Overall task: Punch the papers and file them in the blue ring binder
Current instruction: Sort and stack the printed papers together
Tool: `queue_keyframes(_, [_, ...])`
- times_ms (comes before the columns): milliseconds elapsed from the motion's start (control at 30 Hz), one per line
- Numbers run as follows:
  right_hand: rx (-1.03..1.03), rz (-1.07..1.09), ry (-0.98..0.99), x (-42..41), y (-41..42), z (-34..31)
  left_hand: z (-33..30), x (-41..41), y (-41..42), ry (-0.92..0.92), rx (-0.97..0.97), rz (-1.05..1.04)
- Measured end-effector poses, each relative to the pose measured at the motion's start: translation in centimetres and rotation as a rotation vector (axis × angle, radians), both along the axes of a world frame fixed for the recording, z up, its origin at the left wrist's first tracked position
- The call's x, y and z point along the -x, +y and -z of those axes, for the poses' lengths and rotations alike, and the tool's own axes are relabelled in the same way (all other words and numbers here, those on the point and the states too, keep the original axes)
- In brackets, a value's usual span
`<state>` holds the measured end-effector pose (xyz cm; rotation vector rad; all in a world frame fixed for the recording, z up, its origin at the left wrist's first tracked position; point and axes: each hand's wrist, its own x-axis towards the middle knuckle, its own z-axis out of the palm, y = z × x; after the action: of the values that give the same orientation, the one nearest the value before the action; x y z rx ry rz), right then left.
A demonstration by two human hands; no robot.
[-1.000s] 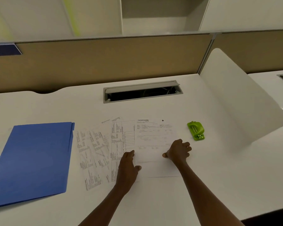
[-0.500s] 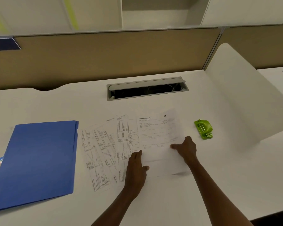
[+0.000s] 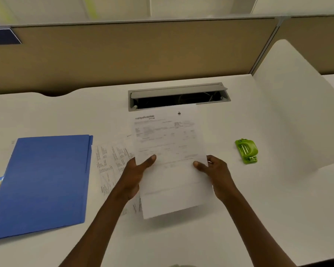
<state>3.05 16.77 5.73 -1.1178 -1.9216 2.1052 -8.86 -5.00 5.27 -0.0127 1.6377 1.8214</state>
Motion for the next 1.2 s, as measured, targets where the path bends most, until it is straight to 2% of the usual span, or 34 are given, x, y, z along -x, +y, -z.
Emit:
queue_keyframes(67, [-0.153, -0.051, -0.130, 0.9, -0.6, 1.7, 0.7, 0.5, -0.6, 0.042, 0.098, -0.067])
queue_keyframes(233, [-0.771, -0.137, -0.396, 1.1, -1.9, 5.4, 3.2, 0.1, -3.2, 0.089, 0.221, -0.141])
queue_keyframes(400, [-1.015, -0.202, -0.500, 1.5, -3.7, 5.7, 4.8, 0.7, -6.3, 0.079, 0.278, -0.159])
queue_keyframes(600, [-0.937, -0.213, -0.510, 3.0, -3.7, 5.1, 6.2, 1.7, -7.8, 0.013, 0.309, -0.115])
queue_keyframes(900, [-0.965, -0.314, -0.590, 4.3, -3.2, 5.1, 7.2, 2.0, -8.1, -0.013, 0.294, -0.087])
queue_keyframes(1067, [-1.020, -0.335, -0.558, 4.5, -4.3, 5.4, 7.4, 1.8, -8.1, -0.008, 0.322, -0.095])
queue_keyframes(1133, [-0.914, -0.275, -0.496, 4.3, -4.4, 5.5, 7.5, 1.7, -8.2, -0.008, 0.326, -0.090])
queue_keyframes(1200, [-0.705, -0.137, -0.444, 4.1, -3.8, 4.9, 7.4, 1.9, -8.2, -0.017, 0.315, -0.085])
